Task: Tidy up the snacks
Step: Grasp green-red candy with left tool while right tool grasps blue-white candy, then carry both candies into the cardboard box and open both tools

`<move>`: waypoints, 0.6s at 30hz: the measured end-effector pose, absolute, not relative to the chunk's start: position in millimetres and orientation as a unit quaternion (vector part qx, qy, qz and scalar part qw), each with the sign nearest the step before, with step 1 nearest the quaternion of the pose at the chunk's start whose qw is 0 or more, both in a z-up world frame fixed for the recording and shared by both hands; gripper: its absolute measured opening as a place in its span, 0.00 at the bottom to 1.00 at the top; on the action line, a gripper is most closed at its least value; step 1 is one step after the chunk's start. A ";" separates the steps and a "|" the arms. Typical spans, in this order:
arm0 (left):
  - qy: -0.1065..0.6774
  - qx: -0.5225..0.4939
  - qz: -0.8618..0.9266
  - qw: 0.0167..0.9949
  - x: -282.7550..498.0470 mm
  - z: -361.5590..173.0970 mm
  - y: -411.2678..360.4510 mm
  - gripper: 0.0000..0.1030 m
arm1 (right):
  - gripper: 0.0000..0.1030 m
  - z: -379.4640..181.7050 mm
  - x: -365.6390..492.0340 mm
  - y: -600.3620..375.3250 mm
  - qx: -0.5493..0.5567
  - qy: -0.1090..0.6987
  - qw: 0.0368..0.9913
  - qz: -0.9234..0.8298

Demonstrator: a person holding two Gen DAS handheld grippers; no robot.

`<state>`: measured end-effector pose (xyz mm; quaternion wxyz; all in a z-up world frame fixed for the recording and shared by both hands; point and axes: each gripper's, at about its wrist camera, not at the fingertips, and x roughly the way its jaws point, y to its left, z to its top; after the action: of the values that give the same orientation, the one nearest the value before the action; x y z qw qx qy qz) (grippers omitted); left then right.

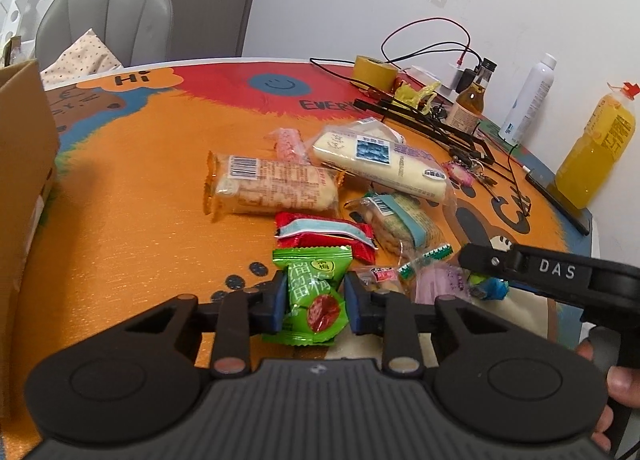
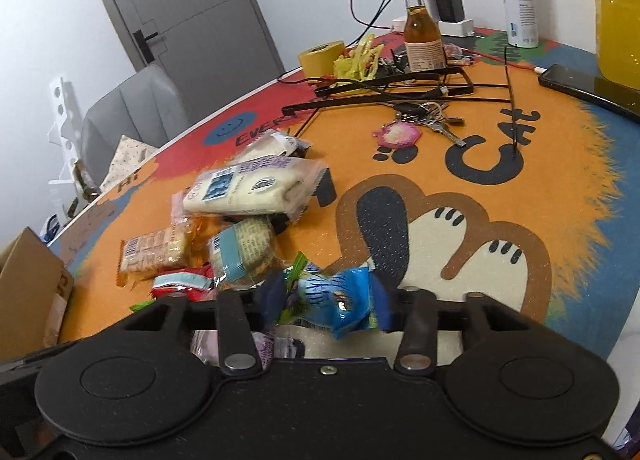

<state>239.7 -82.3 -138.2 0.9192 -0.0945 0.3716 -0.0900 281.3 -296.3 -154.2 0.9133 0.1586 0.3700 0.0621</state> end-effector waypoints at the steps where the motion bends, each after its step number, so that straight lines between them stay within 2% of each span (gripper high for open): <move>1: 0.371 -0.096 -0.089 0.919 239.0 -137.3 -81.3 0.28 | 0.37 -153.4 279.5 -296.1 0.160 0.369 0.913 0.063; 4: 0.367 -0.097 -0.088 0.921 235.6 -132.9 -79.5 0.28 | 0.29 -151.2 272.4 -296.7 0.166 0.365 0.914 0.067; 18: 0.327 -0.105 -0.075 0.936 206.2 -100.2 -61.2 0.28 | 0.29 -118.4 251.0 -283.3 0.165 0.323 0.926 0.099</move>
<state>206.2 -61.2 -100.2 0.9362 -0.1054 0.3269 -0.0748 251.0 -283.3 -118.4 0.9264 0.1653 0.3235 0.0986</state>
